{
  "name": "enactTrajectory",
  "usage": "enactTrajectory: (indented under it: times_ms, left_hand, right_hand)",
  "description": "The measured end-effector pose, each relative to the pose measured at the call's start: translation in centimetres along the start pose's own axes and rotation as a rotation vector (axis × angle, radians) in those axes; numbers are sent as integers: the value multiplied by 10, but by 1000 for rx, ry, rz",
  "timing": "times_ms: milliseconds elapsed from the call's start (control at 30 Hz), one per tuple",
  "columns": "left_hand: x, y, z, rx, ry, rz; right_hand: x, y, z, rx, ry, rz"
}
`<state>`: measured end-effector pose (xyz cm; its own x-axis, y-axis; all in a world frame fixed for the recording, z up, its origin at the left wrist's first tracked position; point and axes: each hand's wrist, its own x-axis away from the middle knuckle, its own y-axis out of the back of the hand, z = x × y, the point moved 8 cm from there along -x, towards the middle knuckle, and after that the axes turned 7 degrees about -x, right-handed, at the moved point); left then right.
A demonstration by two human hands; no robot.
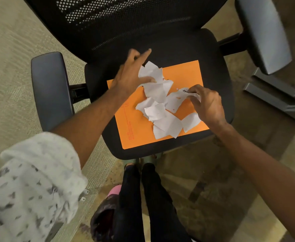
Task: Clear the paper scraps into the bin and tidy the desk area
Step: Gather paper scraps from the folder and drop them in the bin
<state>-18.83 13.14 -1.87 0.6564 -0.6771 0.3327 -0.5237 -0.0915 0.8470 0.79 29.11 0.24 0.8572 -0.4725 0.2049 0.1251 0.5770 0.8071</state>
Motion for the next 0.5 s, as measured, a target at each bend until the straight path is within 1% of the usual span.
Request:
enactTrajectory:
  times_ms: [100,167,233,300,400,500]
  left_hand:
    - [-25,-10,2,-49,22,131]
    - [-30,-24,3,-91,-9,222]
    - [-31,-34,2,-111,-48,239]
    - [-33,-33,3,-61,-42,171]
    - [-31,-24,8,86,-6,13]
    - [-26,-10,8,139,-17,-95]
  right_hand:
    - [1,-3,-2,-39,10,6]
    - [1,-2,-5,-77,10,-20]
    - [1,2,-8,-110,9,-65]
    - [1,6,-12,-142,-5,-105]
    - [1,12,-17,-168,-36,-138]
    - [2,20,-21,-197,-33,-190]
